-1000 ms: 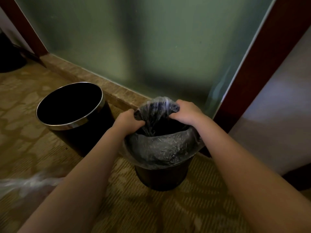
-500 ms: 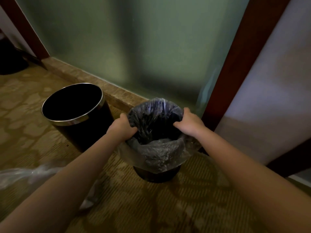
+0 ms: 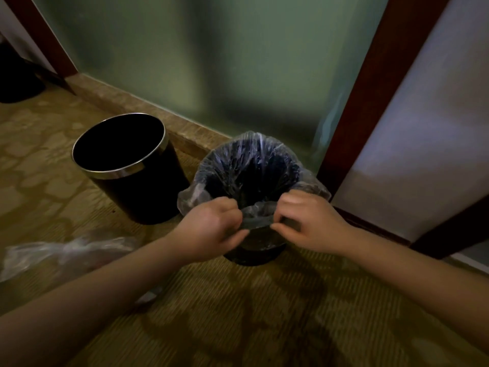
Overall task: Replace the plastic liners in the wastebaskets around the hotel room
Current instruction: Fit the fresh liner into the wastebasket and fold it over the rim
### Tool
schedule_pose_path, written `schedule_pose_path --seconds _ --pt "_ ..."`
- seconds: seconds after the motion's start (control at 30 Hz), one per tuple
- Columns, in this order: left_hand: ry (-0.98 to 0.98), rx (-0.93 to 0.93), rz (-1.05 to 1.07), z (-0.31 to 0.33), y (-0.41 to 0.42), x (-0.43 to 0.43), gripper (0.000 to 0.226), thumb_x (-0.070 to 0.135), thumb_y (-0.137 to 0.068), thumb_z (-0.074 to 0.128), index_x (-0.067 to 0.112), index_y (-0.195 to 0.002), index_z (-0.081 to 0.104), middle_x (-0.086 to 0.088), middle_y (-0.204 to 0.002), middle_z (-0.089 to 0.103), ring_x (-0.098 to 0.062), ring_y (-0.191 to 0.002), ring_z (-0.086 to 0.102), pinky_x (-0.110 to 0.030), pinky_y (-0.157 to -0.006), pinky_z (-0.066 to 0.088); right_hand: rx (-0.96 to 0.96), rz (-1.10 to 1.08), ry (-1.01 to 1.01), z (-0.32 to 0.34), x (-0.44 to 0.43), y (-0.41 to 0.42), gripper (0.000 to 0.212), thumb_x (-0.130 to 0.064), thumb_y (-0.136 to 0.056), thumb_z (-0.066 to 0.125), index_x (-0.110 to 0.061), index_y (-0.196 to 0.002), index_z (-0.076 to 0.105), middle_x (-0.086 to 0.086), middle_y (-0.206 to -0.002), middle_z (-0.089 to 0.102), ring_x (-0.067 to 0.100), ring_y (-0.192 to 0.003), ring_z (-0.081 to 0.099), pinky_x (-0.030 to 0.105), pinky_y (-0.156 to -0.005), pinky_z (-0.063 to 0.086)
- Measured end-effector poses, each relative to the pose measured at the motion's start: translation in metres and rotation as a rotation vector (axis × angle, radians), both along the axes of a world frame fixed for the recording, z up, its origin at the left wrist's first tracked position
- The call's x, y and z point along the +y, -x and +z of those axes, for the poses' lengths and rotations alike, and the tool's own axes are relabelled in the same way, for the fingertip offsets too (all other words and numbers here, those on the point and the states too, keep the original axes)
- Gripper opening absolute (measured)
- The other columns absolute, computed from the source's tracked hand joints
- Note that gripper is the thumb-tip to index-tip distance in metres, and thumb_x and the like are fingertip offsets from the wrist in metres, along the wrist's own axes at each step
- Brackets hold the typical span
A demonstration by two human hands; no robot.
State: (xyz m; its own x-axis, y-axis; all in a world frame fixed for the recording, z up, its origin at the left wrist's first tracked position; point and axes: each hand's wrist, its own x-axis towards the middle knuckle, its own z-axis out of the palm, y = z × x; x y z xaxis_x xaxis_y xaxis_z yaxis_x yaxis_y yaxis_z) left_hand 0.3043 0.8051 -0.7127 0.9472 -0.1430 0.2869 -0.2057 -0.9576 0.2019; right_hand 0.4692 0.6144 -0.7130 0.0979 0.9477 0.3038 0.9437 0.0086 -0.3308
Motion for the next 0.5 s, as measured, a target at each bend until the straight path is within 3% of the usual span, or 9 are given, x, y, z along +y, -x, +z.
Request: schedule_pose_path --seconds 0.13,0.23,0.3,0.37,0.43,0.5 --pt "-0.259 0.003 -0.059 -0.026 0.012 -0.001 0.029 0.03 -0.087 0.045 0.016 -0.065 0.059 0.002 -0.066 0.052 -0.016 -0.059 0.053 -0.029 -0.05 0.046 -0.234 0.023 -0.053 -0.021 -0.01 0.002 0.015 -0.028 -0.088 0.063 -0.015 -0.082 0.068 -0.002 -0.085 0.058 0.018 -0.088 0.052 0.032 -0.073 0.048" --pt "-0.249 -0.081 -0.028 -0.025 0.014 -0.001 0.027 0.026 -0.087 0.048 0.015 -0.064 0.057 0.001 -0.062 0.05 -0.015 -0.051 0.049 -0.027 -0.046 0.043 -0.265 -0.031 -0.116 -0.018 -0.007 0.004 0.013 -0.025 -0.085 0.06 -0.014 -0.089 0.066 0.001 -0.089 0.059 0.02 -0.09 0.052 0.036 -0.074 0.047" --pt "-0.198 -0.19 -0.017 -0.012 0.006 0.002 0.016 0.023 -0.084 0.058 0.011 -0.074 0.056 -0.004 -0.071 0.052 -0.02 -0.061 0.05 -0.03 -0.053 0.043 -0.238 -0.08 -0.135 -0.01 -0.002 0.003 0.025 -0.028 -0.083 0.062 -0.013 -0.103 0.062 0.003 -0.1 0.058 0.021 -0.096 0.051 0.034 -0.081 0.045" --pt "-0.259 -0.197 0.021 0.002 -0.008 0.012 0.027 0.036 -0.08 0.061 0.012 -0.09 0.054 -0.007 -0.086 0.056 -0.025 -0.078 0.054 -0.035 -0.066 0.043 -0.229 -0.072 -0.028 0.001 0.004 -0.002 0.043 -0.038 -0.083 0.063 -0.015 -0.119 0.056 0.002 -0.113 0.058 0.019 -0.108 0.05 0.034 -0.091 0.041" --pt "-0.322 0.003 0.046 0.009 -0.024 0.017 0.048 0.056 -0.076 0.059 0.017 -0.104 0.058 -0.002 -0.102 0.06 -0.023 -0.095 0.057 -0.037 -0.079 0.046 -0.234 -0.003 0.125 0.003 0.011 -0.009 0.042 -0.045 -0.084 0.062 -0.019 -0.116 0.059 -0.002 -0.109 0.062 0.017 -0.105 0.055 0.035 -0.091 0.043" --pt "-0.368 0.368 0.079 0.011 -0.036 0.013 0.054 0.065 -0.079 0.056 0.02 -0.108 0.061 0.003 -0.103 0.062 -0.019 -0.098 0.059 -0.036 -0.084 0.049 -0.273 0.049 0.226 -0.005 0.016 -0.014 0.029 -0.046 -0.085 0.063 -0.02 -0.098 0.064 -0.004 -0.087 0.065 0.018 -0.085 0.061 0.036 -0.083 0.047"
